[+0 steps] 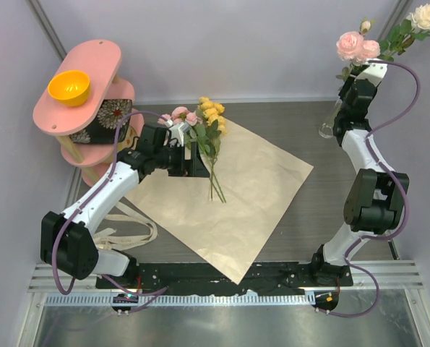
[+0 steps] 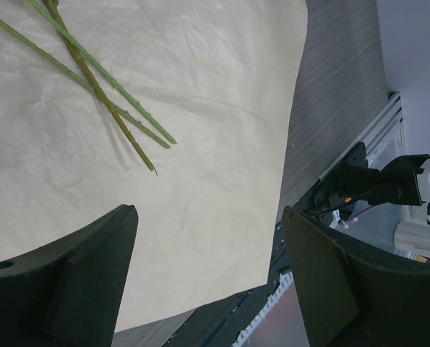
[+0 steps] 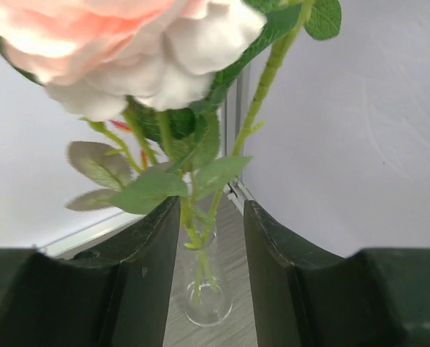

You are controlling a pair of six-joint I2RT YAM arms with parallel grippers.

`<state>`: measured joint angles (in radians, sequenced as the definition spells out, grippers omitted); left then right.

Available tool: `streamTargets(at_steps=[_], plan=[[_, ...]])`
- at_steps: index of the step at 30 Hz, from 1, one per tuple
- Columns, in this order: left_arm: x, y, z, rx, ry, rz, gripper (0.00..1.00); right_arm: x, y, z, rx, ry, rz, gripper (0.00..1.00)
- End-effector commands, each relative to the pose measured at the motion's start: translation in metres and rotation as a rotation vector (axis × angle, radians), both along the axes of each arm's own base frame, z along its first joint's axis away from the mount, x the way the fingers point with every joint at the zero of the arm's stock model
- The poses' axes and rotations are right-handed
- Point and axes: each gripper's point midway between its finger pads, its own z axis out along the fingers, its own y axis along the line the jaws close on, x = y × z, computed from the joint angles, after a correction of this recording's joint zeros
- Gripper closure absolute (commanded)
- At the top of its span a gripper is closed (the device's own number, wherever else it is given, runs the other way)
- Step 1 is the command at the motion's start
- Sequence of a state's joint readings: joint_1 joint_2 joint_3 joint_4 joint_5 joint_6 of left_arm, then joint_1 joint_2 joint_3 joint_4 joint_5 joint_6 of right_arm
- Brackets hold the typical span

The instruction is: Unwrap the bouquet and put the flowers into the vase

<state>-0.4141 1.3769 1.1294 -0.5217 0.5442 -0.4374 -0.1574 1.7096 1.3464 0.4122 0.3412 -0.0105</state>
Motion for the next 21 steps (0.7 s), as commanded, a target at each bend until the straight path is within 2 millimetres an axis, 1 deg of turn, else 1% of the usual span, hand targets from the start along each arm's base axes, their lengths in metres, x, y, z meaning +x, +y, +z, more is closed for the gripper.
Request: streamTargets(at_steps=[1, 3, 4, 5, 6, 7, 8, 10, 11, 12, 13, 15, 17, 18, 21], plan=[[-0.002, -0.005, 0.016, -0.04, -0.039, -0.023, 0.14, -0.02, -0.006, 0.037, 0.041, -0.053, -0.06, 0.53], [-0.002, -0.005, 0.016, -0.045, -0.038, -0.026, 0.14, -0.025, -0.005, 0.038, 0.049, -0.049, -0.061, 0.51], [-0.002, -0.006, 0.016, -0.047, -0.036, -0.027, 0.14, -0.028, -0.005, 0.035, 0.055, -0.033, -0.063, 0.48], [-0.002, -0.006, 0.017, -0.048, -0.039, -0.027, 0.14, -0.031, -0.005, 0.038, 0.062, -0.032, -0.069, 0.43], [-0.003, -0.006, 0.017, -0.048, -0.037, -0.027, 0.14, -0.035, -0.006, 0.039, 0.076, -0.03, -0.081, 0.41], [-0.002, -0.005, 0.018, -0.048, -0.041, -0.027, 0.14, -0.039, -0.006, 0.033, 0.088, 0.002, -0.091, 0.38], [-0.002, -0.006, 0.017, -0.048, -0.041, -0.027, 0.14, -0.046, -0.005, 0.041, 0.096, -0.008, -0.097, 0.37], [-0.003, -0.006, 0.018, -0.05, -0.039, -0.028, 0.14, -0.057, -0.005, 0.035, 0.136, 0.009, -0.122, 0.34], [-0.003, -0.006, 0.018, -0.051, -0.039, -0.028, 0.14, -0.062, -0.006, 0.036, 0.152, 0.008, -0.13, 0.32], [-0.003, -0.006, 0.018, -0.052, -0.037, -0.028, 0.14, -0.069, -0.004, 0.041, 0.168, 0.001, -0.136, 0.29], [-0.003, -0.006, 0.019, -0.053, -0.04, -0.028, 0.14, -0.075, -0.002, 0.034, 0.199, 0.026, -0.148, 0.24], [-0.003, -0.006, 0.018, -0.054, -0.039, -0.029, 0.14, -0.088, 0.001, 0.032, 0.23, 0.035, -0.169, 0.2], [-0.002, -0.006, 0.018, -0.051, -0.041, -0.025, 0.14, -0.095, 0.01, 0.022, 0.277, 0.059, -0.165, 0.15], [-0.001, -0.005, 0.017, -0.047, -0.041, -0.021, 0.14, -0.101, 0.013, 0.021, 0.302, 0.054, -0.176, 0.15], [0.001, -0.004, 0.012, -0.028, -0.034, -0.009, 0.14, -0.109, 0.029, 0.001, 0.401, 0.09, -0.194, 0.13]])
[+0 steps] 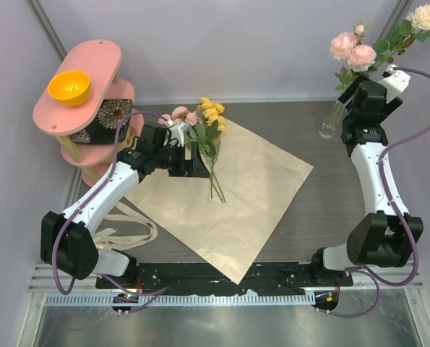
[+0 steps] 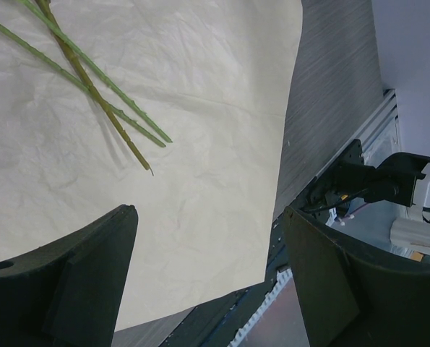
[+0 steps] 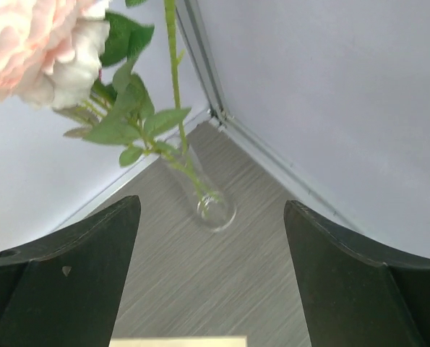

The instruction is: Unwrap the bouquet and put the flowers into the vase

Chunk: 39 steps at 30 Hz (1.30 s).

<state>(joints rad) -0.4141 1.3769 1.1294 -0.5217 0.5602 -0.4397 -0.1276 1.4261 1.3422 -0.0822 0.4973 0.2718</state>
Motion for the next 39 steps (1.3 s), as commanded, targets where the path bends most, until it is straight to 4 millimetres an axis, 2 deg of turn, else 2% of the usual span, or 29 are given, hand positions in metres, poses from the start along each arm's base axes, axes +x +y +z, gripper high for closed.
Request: streamTargets(at_steps=[1, 2, 3, 4, 5, 7, 8, 11, 12, 14, 15, 18, 19, 21, 22, 24, 25, 26, 29, 30, 32, 36, 39], plan=[[0.005, -0.001, 0.009, -0.008, -0.039, 0.01, 0.14, -0.025, 0.03, -0.033, 0.168, 0.07, -0.041, 0.13], [0.006, 0.001, 0.006, 0.008, -0.034, 0.021, 0.14, -0.024, 0.043, -0.04, 0.212, 0.067, -0.022, 0.13], [0.008, 0.002, 0.005, 0.02, -0.034, 0.03, 0.15, -0.026, 0.058, -0.056, 0.221, 0.105, 0.008, 0.13], [0.01, 0.005, 0.0, 0.039, -0.024, 0.04, 0.16, -0.027, 0.082, -0.063, 0.217, 0.128, 0.059, 0.13], [0.015, 0.008, -0.004, 0.064, -0.028, 0.065, 0.17, -0.027, 0.119, -0.07, 0.183, 0.163, 0.138, 0.13], [0.02, 0.013, -0.012, 0.092, -0.017, 0.094, 0.18, -0.035, 0.151, -0.092, 0.163, 0.227, 0.205, 0.11], [0.023, 0.015, -0.015, 0.104, -0.013, 0.11, 0.19, -0.04, 0.188, -0.101, 0.169, 0.262, 0.318, 0.11], [0.037, 0.021, -0.032, 0.136, 0.046, 0.201, 0.24, -0.059, 0.233, -0.129, 0.206, 0.34, 0.459, 0.11], [0.041, 0.021, -0.034, 0.135, 0.063, 0.226, 0.26, -0.072, 0.255, -0.143, 0.227, 0.379, 0.525, 0.11], [0.052, 0.012, -0.039, 0.089, 0.127, 0.291, 0.34, -0.09, 0.275, -0.159, 0.265, 0.419, 0.608, 0.1], [0.058, 0.011, -0.041, 0.077, 0.135, 0.321, 0.37, -0.106, 0.288, -0.174, 0.296, 0.455, 0.681, 0.1], [0.083, 0.005, -0.045, 0.019, 0.141, 0.448, 0.42, -0.132, 0.288, -0.187, 0.331, 0.492, 0.717, 0.1], [0.101, 0.012, -0.045, 0.021, 0.091, 0.53, 0.43, -0.139, 0.288, -0.189, 0.349, 0.495, 0.726, 0.1], [0.116, 0.015, -0.054, 0.0, 0.093, 0.618, 0.44, -0.151, 0.287, -0.191, 0.366, 0.489, 0.754, 0.1], [0.129, 0.016, -0.053, -0.016, 0.053, 0.656, 0.45, -0.157, 0.287, -0.177, 0.381, 0.44, 0.782, 0.1], [0.142, 0.017, -0.071, -0.004, 0.071, 0.714, 0.48, -0.164, 0.285, -0.172, 0.38, 0.397, 0.805, 0.1], [0.149, 0.019, -0.074, -0.012, 0.061, 0.742, 0.48, -0.166, 0.28, -0.155, 0.376, 0.325, 0.811, 0.1], [0.156, 0.024, -0.08, -0.002, 0.051, 0.786, 0.49, -0.167, 0.278, -0.15, 0.371, 0.295, 0.812, 0.1], [0.165, 0.028, -0.097, 0.005, 0.039, 0.862, 0.52, -0.169, 0.269, -0.13, 0.354, 0.194, 0.805, 0.1], [0.16, 0.026, -0.106, 0.022, 0.046, 0.861, 0.53, -0.17, 0.268, -0.127, 0.356, 0.18, 0.809, 0.1], [0.169, 0.023, -0.109, 0.009, -0.002, 0.87, 0.54, -0.177, 0.277, -0.12, 0.336, 0.166, 0.866, 0.1], [0.171, 0.03, -0.12, 0.029, -0.054, 0.904, 0.54, -0.194, 0.288, -0.125, 0.239, 0.218, 0.956, 0.1], [0.174, 0.028, -0.128, 0.029, -0.064, 0.899, 0.58, -0.198, 0.288, -0.124, 0.211, 0.213, 0.97, 0.1]])
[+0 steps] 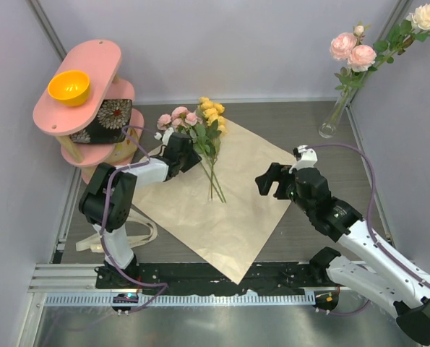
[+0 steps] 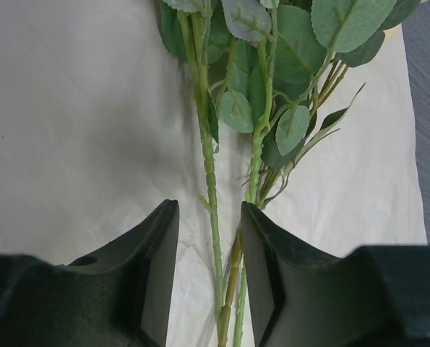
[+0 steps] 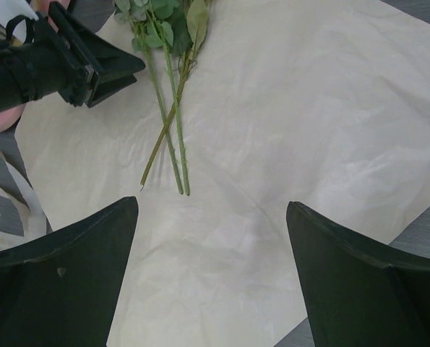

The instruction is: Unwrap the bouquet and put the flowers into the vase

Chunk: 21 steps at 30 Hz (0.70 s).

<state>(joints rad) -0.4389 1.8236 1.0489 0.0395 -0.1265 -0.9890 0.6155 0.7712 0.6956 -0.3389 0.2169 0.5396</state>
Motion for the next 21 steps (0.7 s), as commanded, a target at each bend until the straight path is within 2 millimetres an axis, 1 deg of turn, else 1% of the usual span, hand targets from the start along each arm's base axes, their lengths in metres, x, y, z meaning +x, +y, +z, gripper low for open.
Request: streamTargets(at_steps=[1, 2, 5, 11, 14, 16, 19, 20, 21], plan=[[0.029, 0.001, 0.013, -0.009, -0.141, 0.057, 0.59, -0.006, 0.0, 0.007, -0.052, -0.062, 0.04, 0.1], [0.027, 0.0, 0.007, -0.008, -0.134, 0.053, 0.61, -0.005, -0.001, 0.008, -0.055, -0.066, 0.035, 0.1], [0.028, -0.001, 0.004, -0.019, -0.152, 0.049, 0.64, -0.007, 0.0, 0.01, -0.055, -0.079, 0.046, 0.09], [0.031, -0.005, -0.006, -0.036, -0.145, 0.052, 0.67, -0.01, 0.005, 0.006, -0.055, -0.071, 0.068, 0.1], [0.033, -0.006, -0.01, -0.025, -0.147, 0.05, 0.7, -0.01, 0.005, 0.007, -0.051, -0.074, 0.069, 0.1], [0.034, -0.005, -0.011, -0.017, -0.149, 0.053, 0.77, -0.01, 0.006, 0.007, -0.052, -0.076, 0.071, 0.1], [0.034, -0.001, -0.006, 0.027, -0.169, 0.048, 0.86, -0.009, 0.006, 0.007, -0.054, -0.075, 0.07, 0.09], [0.037, -0.001, 0.006, 0.057, -0.197, 0.035, 0.88, -0.009, 0.006, 0.007, -0.053, -0.076, 0.071, 0.1], [0.034, 0.001, 0.006, 0.1, -0.188, 0.03, 0.92, -0.009, 0.006, 0.006, -0.055, -0.073, 0.072, 0.1]])
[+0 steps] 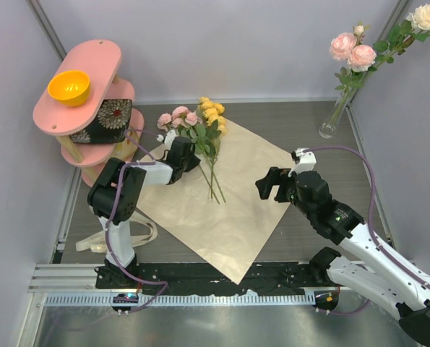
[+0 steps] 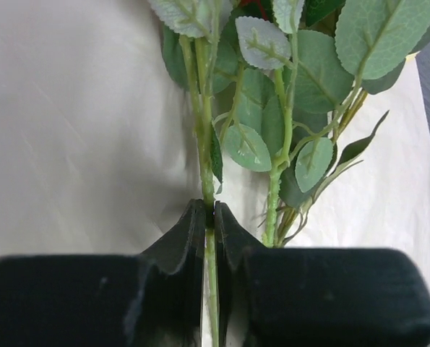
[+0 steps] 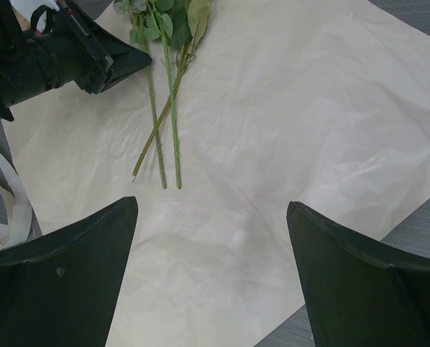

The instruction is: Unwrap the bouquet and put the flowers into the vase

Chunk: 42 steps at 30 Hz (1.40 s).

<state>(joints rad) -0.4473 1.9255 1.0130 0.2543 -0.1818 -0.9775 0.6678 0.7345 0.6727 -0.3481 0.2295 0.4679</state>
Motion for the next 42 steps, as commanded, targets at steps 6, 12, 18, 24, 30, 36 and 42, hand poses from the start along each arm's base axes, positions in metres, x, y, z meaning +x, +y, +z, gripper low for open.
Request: streamTargets(at_steps=[6, 12, 18, 24, 30, 36, 42], plan=[[0.009, 0.003, 0.066, 0.294, -0.121, -0.043, 1.0, 0.006, 0.0, 0.011, -0.008, -0.042, -0.006, 0.09], [-0.018, 0.027, 0.091, 0.495, -0.054, 0.053, 1.0, 0.011, -0.002, 0.009, -0.027, -0.038, -0.026, 0.09], [-0.044, 0.062, 0.123, 0.863, 0.02, 0.123, 1.0, 0.013, -0.003, 0.007, -0.048, -0.031, -0.039, 0.09], [-0.06, 0.061, 0.141, 0.929, 0.023, 0.047, 1.0, 0.017, -0.005, 0.003, -0.07, -0.021, -0.054, 0.09], [-0.079, 0.015, 0.174, 0.594, -0.165, -0.219, 1.0, 0.017, 0.001, -0.001, -0.091, 0.0, -0.023, 0.09], [-0.129, -0.063, 0.245, 0.023, -0.527, -0.667, 1.0, 0.006, 0.05, 0.014, -0.022, 0.027, 0.235, 0.09], [-0.162, -0.097, 0.261, -0.253, -0.589, -0.84, 1.0, -0.003, 0.098, 0.07, 0.18, 0.015, 0.431, 0.12]])
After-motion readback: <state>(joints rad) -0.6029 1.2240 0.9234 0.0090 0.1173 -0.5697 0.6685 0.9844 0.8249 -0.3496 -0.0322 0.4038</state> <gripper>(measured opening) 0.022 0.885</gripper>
